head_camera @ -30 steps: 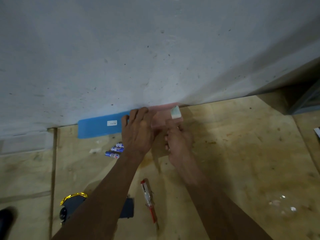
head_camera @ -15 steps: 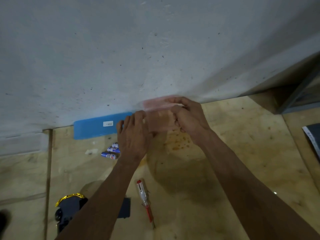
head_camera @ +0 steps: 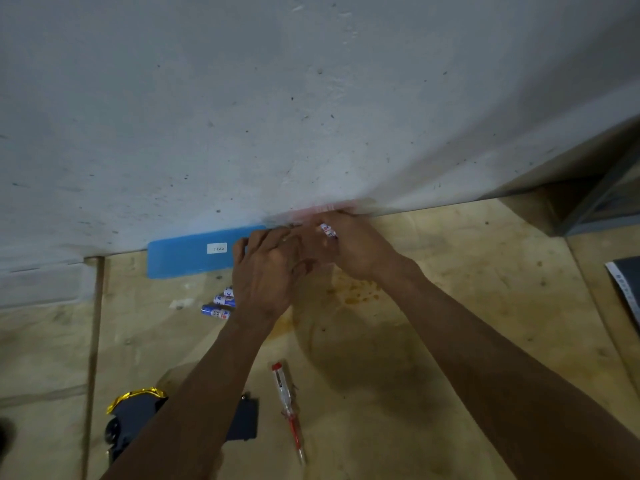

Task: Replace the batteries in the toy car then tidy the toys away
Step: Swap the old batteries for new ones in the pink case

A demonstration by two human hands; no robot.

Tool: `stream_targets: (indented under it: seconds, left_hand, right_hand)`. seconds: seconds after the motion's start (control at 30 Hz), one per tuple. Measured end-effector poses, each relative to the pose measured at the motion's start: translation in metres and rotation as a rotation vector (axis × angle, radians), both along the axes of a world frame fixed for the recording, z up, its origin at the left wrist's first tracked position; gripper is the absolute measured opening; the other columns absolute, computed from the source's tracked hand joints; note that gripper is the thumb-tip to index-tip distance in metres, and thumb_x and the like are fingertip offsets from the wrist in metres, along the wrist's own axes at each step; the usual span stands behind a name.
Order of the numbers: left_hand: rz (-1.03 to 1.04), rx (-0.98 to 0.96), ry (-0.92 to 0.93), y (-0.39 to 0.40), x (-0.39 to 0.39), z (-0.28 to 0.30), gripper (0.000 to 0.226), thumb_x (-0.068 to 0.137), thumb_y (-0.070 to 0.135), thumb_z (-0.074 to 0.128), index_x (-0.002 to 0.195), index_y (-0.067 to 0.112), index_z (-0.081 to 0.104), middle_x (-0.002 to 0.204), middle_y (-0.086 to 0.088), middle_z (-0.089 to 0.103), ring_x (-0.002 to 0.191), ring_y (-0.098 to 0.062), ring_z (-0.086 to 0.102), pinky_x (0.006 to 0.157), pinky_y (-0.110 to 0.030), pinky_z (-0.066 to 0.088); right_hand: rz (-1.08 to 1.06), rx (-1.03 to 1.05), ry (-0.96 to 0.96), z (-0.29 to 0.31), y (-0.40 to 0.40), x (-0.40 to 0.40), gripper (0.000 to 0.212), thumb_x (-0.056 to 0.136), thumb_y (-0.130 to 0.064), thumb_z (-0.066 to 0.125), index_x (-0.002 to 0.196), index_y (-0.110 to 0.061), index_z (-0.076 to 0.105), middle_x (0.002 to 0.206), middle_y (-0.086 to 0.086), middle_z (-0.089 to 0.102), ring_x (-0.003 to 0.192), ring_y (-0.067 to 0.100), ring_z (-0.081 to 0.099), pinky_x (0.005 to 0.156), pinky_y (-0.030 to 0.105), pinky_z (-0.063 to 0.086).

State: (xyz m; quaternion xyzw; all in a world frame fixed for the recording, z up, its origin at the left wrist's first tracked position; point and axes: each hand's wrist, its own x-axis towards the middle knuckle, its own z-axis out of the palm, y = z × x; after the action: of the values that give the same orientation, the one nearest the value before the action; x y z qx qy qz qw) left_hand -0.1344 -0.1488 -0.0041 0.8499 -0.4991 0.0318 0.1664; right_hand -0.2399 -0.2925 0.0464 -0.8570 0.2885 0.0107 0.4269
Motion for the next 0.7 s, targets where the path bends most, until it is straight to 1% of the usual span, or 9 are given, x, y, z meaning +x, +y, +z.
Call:
stream_targets:
  seconds: [0.07,0.13,0.27,0.33,0.43,0.47,0.57,0.63,0.7]
  left_hand:
    - [-0.009,0.018,0.004,0.0,0.0,0.002,0.047,0.087,0.05,0.054,0.109,0.014,0.075,0.109,-0.007,0.075,0.099,-0.037,0.066,0.091,-0.052,0.05]
    - [-0.014,0.055,0.011,0.0,0.002,0.003,0.051,0.087,0.055,0.052,0.114,0.017,0.073,0.114,-0.005,0.074,0.104,-0.035,0.064,0.093,-0.051,0.047]
    - [-0.018,0.117,0.033,-0.002,0.005,0.002,0.046,0.086,0.053,0.069,0.121,0.022,0.071,0.126,-0.001,0.07,0.113,-0.032,0.06,0.099,-0.051,0.042]
    - [-0.014,0.128,0.033,-0.002,0.005,0.003,0.046,0.084,0.051,0.074,0.12,0.021,0.071,0.127,-0.002,0.07,0.114,-0.033,0.061,0.1,-0.053,0.042]
    - [-0.017,0.112,0.024,-0.002,0.003,0.004,0.045,0.083,0.046,0.077,0.119,0.02,0.072,0.127,-0.002,0.069,0.113,-0.033,0.061,0.099,-0.052,0.041]
    - [-0.018,0.1,0.013,-0.001,0.003,0.004,0.045,0.082,0.045,0.077,0.119,0.019,0.072,0.127,-0.002,0.069,0.112,-0.033,0.061,0.098,-0.051,0.041]
    - [-0.011,0.056,-0.015,0.001,0.002,0.002,0.044,0.082,0.043,0.077,0.113,0.013,0.072,0.118,-0.006,0.072,0.108,-0.033,0.063,0.096,-0.05,0.043]
    - [0.02,0.02,-0.016,0.001,-0.002,0.002,0.043,0.082,0.044,0.077,0.104,0.008,0.069,0.106,-0.011,0.072,0.1,-0.035,0.064,0.094,-0.05,0.045]
    - [0.074,-0.013,0.005,0.0,-0.005,0.005,0.046,0.081,0.046,0.078,0.1,0.007,0.061,0.096,-0.014,0.069,0.092,-0.038,0.065,0.09,-0.051,0.049]
  right_hand:
    - [0.044,0.012,-0.027,-0.009,-0.002,0.002,0.027,0.098,-0.013,0.053,0.122,-0.011,0.065,0.119,0.005,0.065,0.102,0.015,0.063,0.089,0.02,0.048]
    - [0.102,-0.068,-0.082,-0.018,-0.005,0.003,0.028,0.094,-0.019,0.065,0.122,-0.015,0.067,0.125,0.005,0.067,0.109,0.018,0.064,0.096,0.028,0.051]
    - [0.137,-0.031,-0.196,-0.024,-0.009,-0.004,0.052,0.085,-0.006,0.074,0.134,-0.018,0.061,0.136,0.0,0.061,0.119,0.005,0.053,0.101,0.013,0.041]
    - [0.109,-0.005,-0.246,-0.024,-0.01,-0.007,0.06,0.08,0.001,0.075,0.134,-0.02,0.061,0.134,-0.007,0.059,0.119,0.0,0.052,0.104,0.014,0.043]
    - [0.05,-0.109,-0.327,-0.027,-0.009,-0.014,0.048,0.077,0.004,0.076,0.121,-0.015,0.07,0.111,-0.014,0.066,0.095,-0.012,0.057,0.089,0.009,0.048]
    - [0.008,-0.16,-0.335,-0.026,-0.009,-0.017,0.039,0.075,0.005,0.076,0.11,-0.012,0.074,0.102,-0.011,0.068,0.085,-0.009,0.057,0.083,0.012,0.051]
    - [-0.124,-0.244,-0.325,-0.024,-0.004,-0.027,0.018,0.071,0.003,0.079,0.085,-0.006,0.072,0.085,0.005,0.07,0.072,0.014,0.062,0.07,0.035,0.056]
    - [-0.215,-0.248,-0.344,-0.019,-0.001,-0.033,0.018,0.071,0.001,0.08,0.077,-0.008,0.065,0.078,0.003,0.066,0.068,0.015,0.062,0.065,0.033,0.055]
    - [-0.301,-0.238,-0.358,-0.012,-0.001,-0.037,0.026,0.071,-0.002,0.081,0.083,-0.009,0.06,0.08,0.0,0.06,0.067,0.013,0.057,0.06,0.025,0.051]
